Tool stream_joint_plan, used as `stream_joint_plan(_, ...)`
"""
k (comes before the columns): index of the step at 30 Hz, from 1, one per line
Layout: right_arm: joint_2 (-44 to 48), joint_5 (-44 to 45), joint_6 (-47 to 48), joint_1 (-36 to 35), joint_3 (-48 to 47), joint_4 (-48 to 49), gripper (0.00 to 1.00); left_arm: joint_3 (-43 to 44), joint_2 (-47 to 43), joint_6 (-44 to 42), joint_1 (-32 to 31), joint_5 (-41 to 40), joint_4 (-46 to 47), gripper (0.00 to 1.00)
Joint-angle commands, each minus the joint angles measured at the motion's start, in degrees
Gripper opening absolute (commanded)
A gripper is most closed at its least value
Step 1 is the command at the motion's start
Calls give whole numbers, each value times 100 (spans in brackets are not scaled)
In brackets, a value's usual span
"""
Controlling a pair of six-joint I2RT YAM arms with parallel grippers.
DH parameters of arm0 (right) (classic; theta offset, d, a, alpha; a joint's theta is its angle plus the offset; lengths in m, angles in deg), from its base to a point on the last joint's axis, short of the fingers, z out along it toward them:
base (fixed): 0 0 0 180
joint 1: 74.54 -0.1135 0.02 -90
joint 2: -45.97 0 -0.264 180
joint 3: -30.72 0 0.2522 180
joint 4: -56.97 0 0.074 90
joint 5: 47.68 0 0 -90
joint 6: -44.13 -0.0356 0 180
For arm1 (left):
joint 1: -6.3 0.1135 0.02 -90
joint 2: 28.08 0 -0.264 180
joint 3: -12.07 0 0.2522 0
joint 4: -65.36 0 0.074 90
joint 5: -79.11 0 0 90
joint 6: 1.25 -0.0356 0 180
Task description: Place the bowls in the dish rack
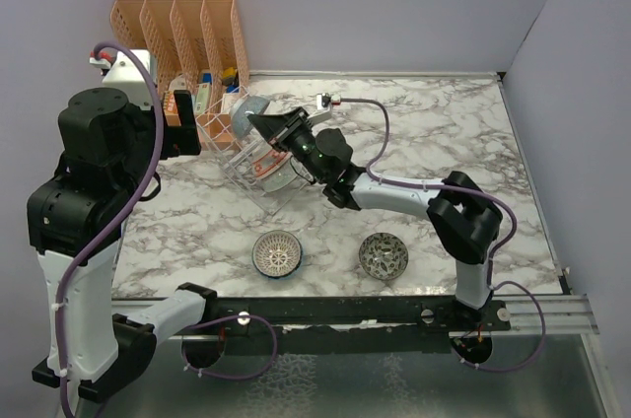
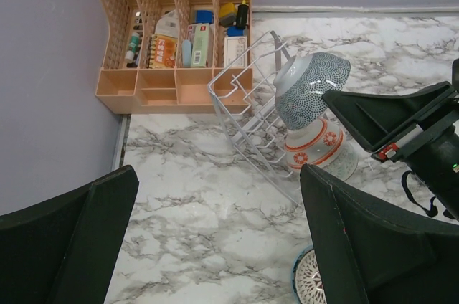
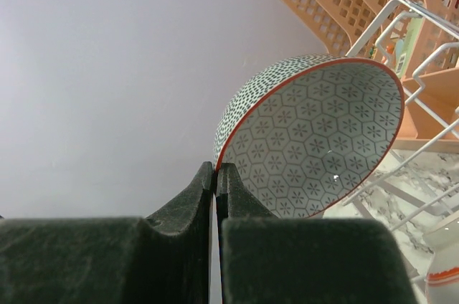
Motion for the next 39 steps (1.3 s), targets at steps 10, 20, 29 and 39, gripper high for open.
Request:
stream_joint_plan(10,-395,424,-811,30,169,1167,1,-201,-46,-37,-32,3,31,99)
stream_joint_plan(20,-734,268,-1343,123,402,1221,1,-297,3,-53,-44,-47,47,99)
stream_joint_plan(29,-749,156,-1655,166,520,864,1,-414,23,-50,-48,-41,88,99)
stream_joint_plan(39,-685,-125,-1782,210,656,862,1,-488,16,-56,-63,-36,127,99)
